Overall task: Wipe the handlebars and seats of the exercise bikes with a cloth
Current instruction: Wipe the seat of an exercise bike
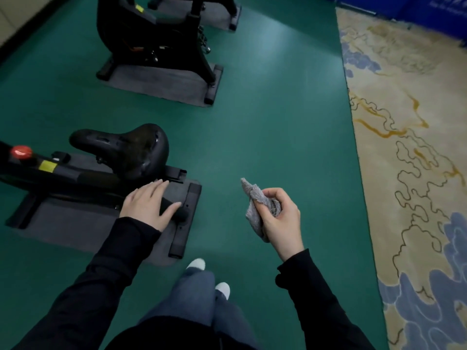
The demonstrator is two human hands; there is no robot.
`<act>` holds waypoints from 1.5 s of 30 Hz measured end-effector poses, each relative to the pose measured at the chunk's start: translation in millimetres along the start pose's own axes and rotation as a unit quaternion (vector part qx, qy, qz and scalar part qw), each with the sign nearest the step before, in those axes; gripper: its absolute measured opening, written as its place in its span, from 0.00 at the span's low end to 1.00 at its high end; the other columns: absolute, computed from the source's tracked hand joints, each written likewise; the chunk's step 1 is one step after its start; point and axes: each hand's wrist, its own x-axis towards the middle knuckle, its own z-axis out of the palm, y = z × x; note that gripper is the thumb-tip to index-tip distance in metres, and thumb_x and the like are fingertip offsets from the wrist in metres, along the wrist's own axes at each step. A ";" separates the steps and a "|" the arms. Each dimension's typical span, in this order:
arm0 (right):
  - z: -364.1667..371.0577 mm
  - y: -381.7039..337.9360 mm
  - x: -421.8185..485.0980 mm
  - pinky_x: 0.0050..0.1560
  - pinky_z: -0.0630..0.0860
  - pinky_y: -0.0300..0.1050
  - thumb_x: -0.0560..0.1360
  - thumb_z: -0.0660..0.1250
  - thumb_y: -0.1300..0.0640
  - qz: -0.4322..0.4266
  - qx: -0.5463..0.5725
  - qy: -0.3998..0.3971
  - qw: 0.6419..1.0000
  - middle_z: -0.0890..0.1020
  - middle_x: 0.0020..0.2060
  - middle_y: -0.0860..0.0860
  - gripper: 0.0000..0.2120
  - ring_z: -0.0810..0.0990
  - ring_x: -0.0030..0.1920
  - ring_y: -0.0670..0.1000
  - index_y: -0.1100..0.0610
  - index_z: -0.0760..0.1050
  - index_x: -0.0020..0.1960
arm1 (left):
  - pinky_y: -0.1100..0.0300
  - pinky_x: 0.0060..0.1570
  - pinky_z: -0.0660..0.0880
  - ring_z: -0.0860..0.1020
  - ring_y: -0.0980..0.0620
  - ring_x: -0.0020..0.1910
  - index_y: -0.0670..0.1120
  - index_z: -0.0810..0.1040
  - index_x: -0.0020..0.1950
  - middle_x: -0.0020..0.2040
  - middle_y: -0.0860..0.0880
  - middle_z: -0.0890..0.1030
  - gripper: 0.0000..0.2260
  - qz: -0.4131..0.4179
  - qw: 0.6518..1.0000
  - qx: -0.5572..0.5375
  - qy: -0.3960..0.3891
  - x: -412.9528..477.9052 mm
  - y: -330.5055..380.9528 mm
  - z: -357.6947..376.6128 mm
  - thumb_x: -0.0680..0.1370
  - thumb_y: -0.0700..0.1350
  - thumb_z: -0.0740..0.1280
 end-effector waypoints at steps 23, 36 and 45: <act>93.6 -29.1 174.8 0.45 0.74 0.39 0.73 0.71 0.60 -0.083 -0.026 -0.246 0.965 0.81 0.38 0.43 0.06 0.79 0.41 0.43 0.51 0.76 0.43 | 0.54 0.69 0.60 0.61 0.50 0.73 0.46 0.58 0.76 0.75 0.49 0.62 0.32 -0.270 0.958 -0.081 0.050 50.5 -39.4 14.9 0.77 0.61 0.59; 171.1 -61.5 204.2 0.41 0.70 0.27 0.73 0.70 0.63 -0.154 -0.039 -0.375 0.913 0.80 0.36 0.39 0.14 0.77 0.39 0.35 0.44 0.73 0.41 | 0.54 0.68 0.61 0.64 0.50 0.72 0.46 0.59 0.75 0.74 0.48 0.64 0.33 -0.396 0.906 -0.127 0.082 38.1 -38.2 26.4 0.76 0.61 0.62; 201.0 -72.1 250.6 0.44 0.66 0.21 0.73 0.69 0.66 -0.212 -0.017 -0.464 0.860 0.79 0.38 0.38 0.16 0.76 0.43 0.31 0.44 0.73 0.42 | 0.52 0.67 0.62 0.66 0.48 0.70 0.46 0.62 0.74 0.72 0.48 0.67 0.31 -0.492 0.845 -0.149 0.146 67.5 -11.4 26.7 0.76 0.60 0.62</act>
